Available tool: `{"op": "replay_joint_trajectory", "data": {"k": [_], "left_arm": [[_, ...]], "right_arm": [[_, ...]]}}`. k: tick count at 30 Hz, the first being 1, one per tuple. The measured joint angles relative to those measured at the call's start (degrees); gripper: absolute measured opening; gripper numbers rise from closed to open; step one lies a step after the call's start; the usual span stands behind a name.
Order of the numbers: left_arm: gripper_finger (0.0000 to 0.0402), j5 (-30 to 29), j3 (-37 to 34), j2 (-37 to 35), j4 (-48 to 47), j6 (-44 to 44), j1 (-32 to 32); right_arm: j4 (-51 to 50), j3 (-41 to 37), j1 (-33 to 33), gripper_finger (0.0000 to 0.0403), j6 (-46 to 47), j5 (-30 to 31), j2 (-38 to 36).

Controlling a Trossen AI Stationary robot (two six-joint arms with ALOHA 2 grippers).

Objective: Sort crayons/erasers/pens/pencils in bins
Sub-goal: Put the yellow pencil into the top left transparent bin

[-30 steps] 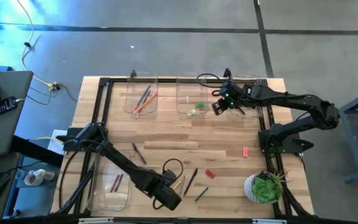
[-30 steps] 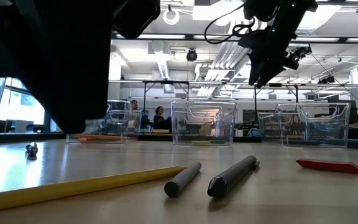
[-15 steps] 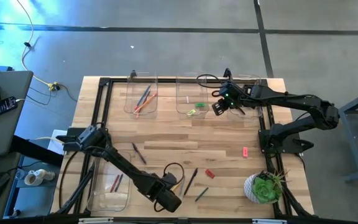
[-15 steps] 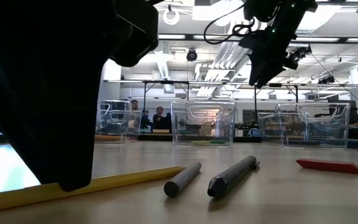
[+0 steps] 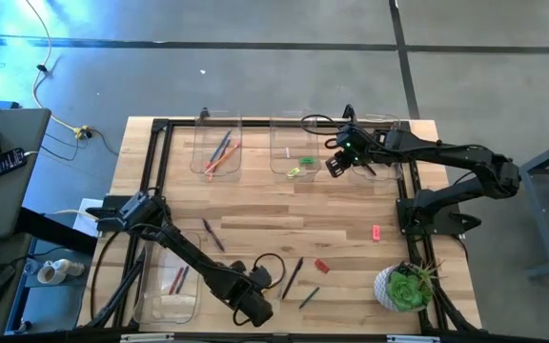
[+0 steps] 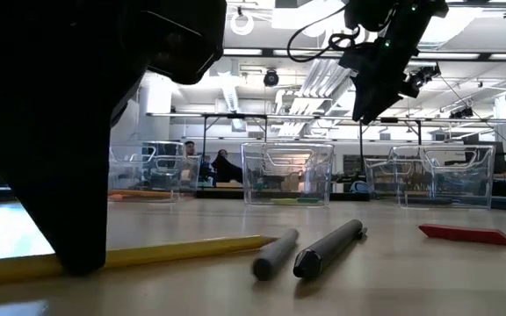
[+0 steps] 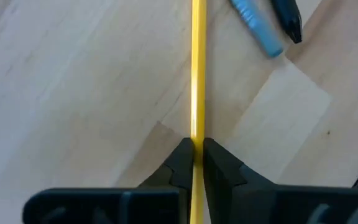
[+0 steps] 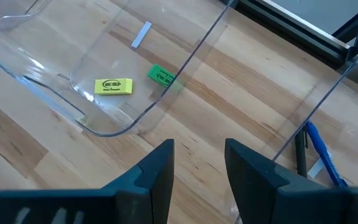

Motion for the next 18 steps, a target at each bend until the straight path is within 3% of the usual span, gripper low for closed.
{"op": "replay_joint_trajectory", "data": {"k": [11, 18], "left_arm": [[0.0008, -4.1, -0.2, -0.1, -2.9, 10.9, 0.3], [0.0008, -4.5, -0.2, -0.1, -2.7, 10.4, 0.6]], "right_arm": [[-0.3, 0.0, -1.1, 0.0134, -3.4, -0.3, 0.0], [-2.5, 0.0, -1.1, 0.0134, -4.0, -2.4, -0.8]]}}
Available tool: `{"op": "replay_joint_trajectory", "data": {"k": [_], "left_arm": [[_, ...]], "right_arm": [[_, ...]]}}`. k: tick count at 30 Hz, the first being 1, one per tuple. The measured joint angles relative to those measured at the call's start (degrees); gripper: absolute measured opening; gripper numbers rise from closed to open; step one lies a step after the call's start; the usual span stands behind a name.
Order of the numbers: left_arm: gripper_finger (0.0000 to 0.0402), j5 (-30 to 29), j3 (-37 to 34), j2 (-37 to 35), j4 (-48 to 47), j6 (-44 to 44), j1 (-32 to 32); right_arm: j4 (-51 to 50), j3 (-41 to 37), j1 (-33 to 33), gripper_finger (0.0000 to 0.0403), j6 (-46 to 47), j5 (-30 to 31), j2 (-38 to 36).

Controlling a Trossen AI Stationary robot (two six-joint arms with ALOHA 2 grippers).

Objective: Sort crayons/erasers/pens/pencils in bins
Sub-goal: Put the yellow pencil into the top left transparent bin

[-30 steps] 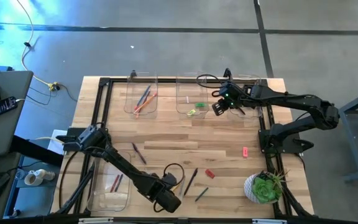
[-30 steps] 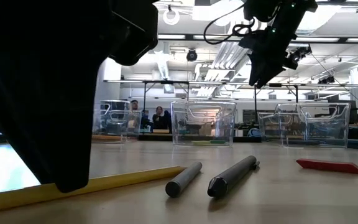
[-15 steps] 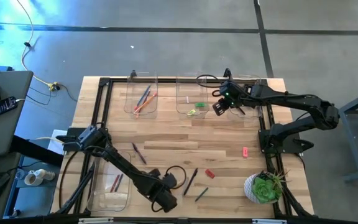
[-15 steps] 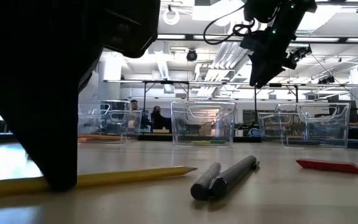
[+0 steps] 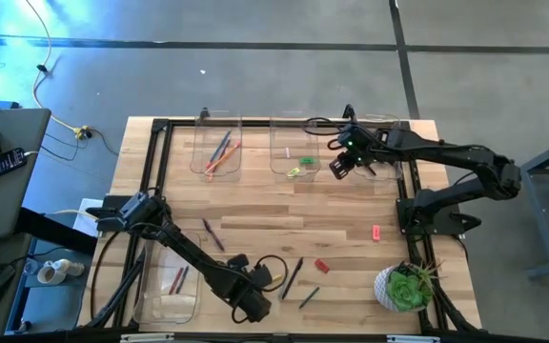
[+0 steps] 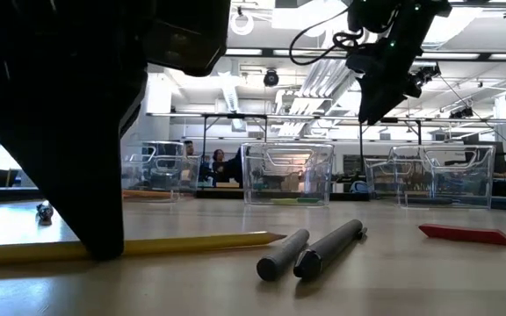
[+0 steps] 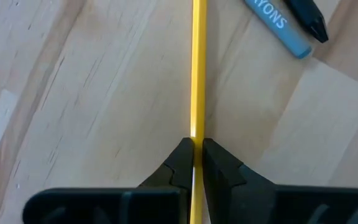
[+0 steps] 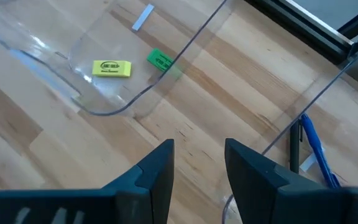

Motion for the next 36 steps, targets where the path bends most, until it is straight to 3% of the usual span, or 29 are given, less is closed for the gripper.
{"op": "replay_joint_trajectory", "data": {"k": [9, 17, 26, 36], "left_arm": [[0.0001, -0.7, 0.0, 0.0, 0.3, -4.7, -0.2], [0.0, -3.1, -0.2, -0.6, 0.4, -11.2, -1.1], [0.0003, -9.4, -0.4, -3.7, -0.2, -17.8, -1.4], [0.0002, -14.4, -0.3, -8.5, -7.2, -18.0, 0.3]], "right_arm": [[-0.9, 0.0, 0.0, 0.0134, -2.7, -1.1, -6.9], [-2.3, 0.0, 0.0, 0.0134, -5.5, -8.3, -11.0], [-4.8, 0.0, 2.1, 0.0134, -8.0, -8.1, -11.6], [-4.7, 0.0, 4.5, 0.0134, -8.0, -7.9, -11.6]]}}
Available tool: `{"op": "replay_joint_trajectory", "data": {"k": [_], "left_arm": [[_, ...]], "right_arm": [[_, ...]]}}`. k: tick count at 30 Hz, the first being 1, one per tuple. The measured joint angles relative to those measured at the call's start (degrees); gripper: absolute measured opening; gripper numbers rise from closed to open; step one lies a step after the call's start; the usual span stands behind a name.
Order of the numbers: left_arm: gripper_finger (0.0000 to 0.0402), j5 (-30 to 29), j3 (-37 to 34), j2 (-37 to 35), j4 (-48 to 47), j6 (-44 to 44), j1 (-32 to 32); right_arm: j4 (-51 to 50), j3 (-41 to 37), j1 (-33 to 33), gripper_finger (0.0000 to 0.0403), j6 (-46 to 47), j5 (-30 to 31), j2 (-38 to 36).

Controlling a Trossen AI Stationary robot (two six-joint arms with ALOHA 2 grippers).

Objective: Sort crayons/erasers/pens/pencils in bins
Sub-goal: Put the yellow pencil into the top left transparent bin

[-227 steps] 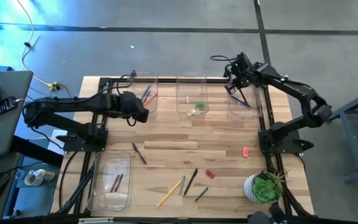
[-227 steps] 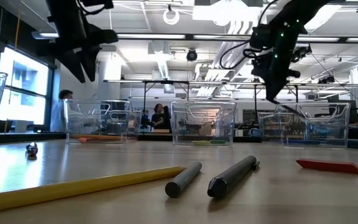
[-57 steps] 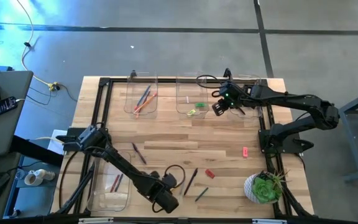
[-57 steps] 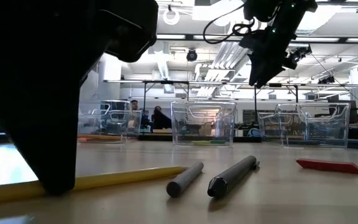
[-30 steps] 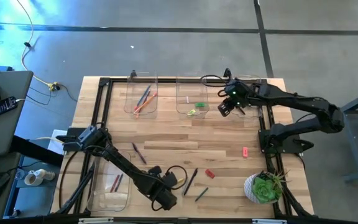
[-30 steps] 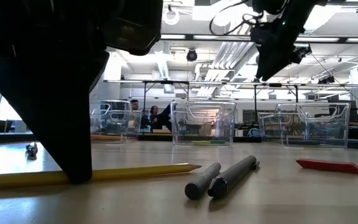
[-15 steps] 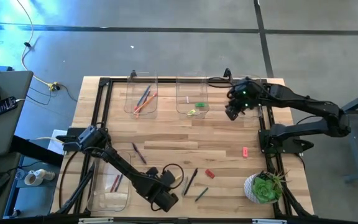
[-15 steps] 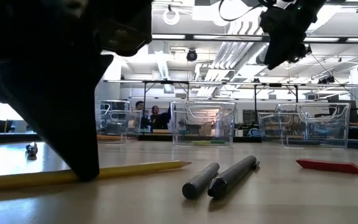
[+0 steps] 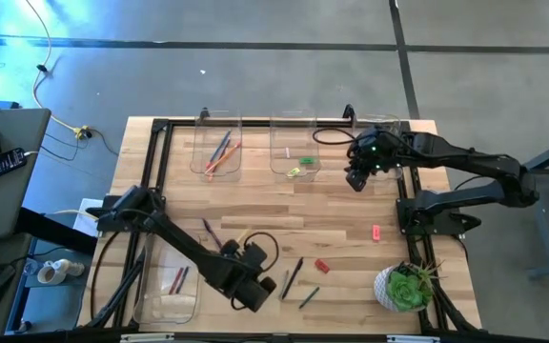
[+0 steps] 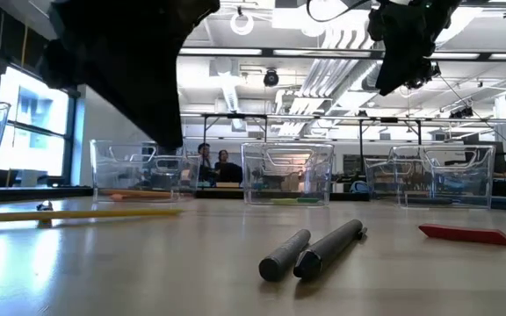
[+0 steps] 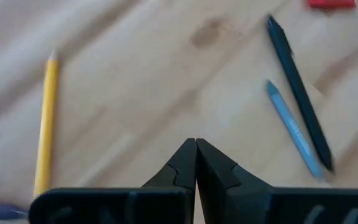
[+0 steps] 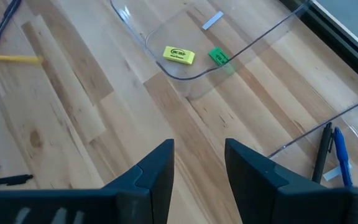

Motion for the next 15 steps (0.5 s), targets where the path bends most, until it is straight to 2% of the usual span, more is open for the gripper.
{"op": "replay_joint_trajectory", "data": {"k": [9, 15], "left_arm": [[0.0001, -1.5, 0.1, -6.6, -11.7, 2.5, 2.8], [0.0002, 1.8, 0.1, -10.8, -18.8, 1.7, 6.9]], "right_arm": [[0.0, 0.0, 0.4, 0.0134, 0.1, 0.0, 0.0], [0.0, 0.0, 0.4, 0.0134, 0.0, 0.1, 0.0]]}}
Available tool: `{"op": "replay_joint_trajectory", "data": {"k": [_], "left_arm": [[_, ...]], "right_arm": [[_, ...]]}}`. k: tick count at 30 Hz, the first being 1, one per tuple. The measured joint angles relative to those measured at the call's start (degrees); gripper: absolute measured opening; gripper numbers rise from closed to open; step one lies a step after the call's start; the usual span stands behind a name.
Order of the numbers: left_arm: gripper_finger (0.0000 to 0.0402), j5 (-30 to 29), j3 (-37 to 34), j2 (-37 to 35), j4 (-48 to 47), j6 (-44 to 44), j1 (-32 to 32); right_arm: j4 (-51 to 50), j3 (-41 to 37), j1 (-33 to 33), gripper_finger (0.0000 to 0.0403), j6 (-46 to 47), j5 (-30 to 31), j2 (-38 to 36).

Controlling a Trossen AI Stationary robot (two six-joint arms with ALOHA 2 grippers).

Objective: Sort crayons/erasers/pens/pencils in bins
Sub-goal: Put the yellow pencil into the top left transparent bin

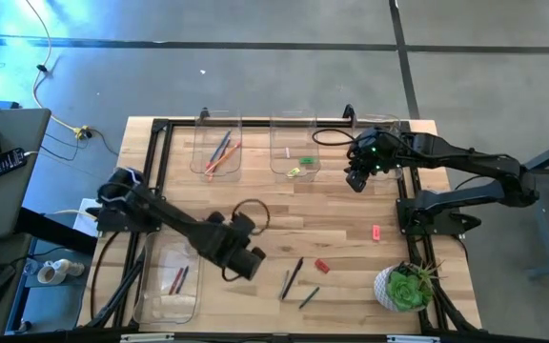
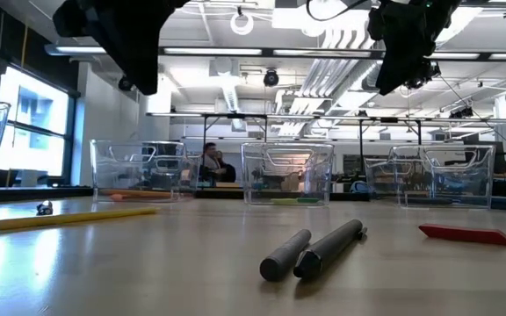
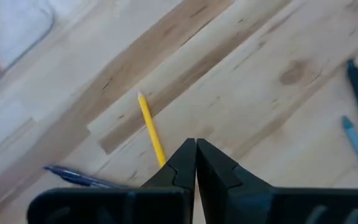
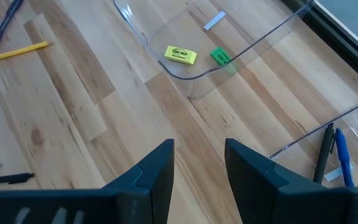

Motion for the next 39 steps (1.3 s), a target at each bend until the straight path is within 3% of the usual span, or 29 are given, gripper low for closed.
{"op": "replay_joint_trajectory", "data": {"k": [8, 15, 26, 39], "left_arm": [[0.0068, 7.8, -0.1, -2.8, -2.5, 4.6, 6.4], [0.0136, 10.1, -3.4, -2.8, 0.2, 6.0, 8.5], [0.0111, 19.2, -20.9, -5.4, 19.5, -1.6, 9.0], [0.0128, 19.3, -22.3, -4.7, 19.2, -1.2, 9.7]], "right_arm": [[-0.2, 0.0, 0.0, 0.0134, 0.0, 0.0, 0.0], [-0.4, 0.0, 0.0, 0.0134, 0.1, 0.0, 0.0], [-0.1, 0.0, 0.0, 0.0134, 0.2, 0.0, 0.1], [0.1, 0.0, 0.0, 0.0134, 1.5, 0.7, 0.1]]}}
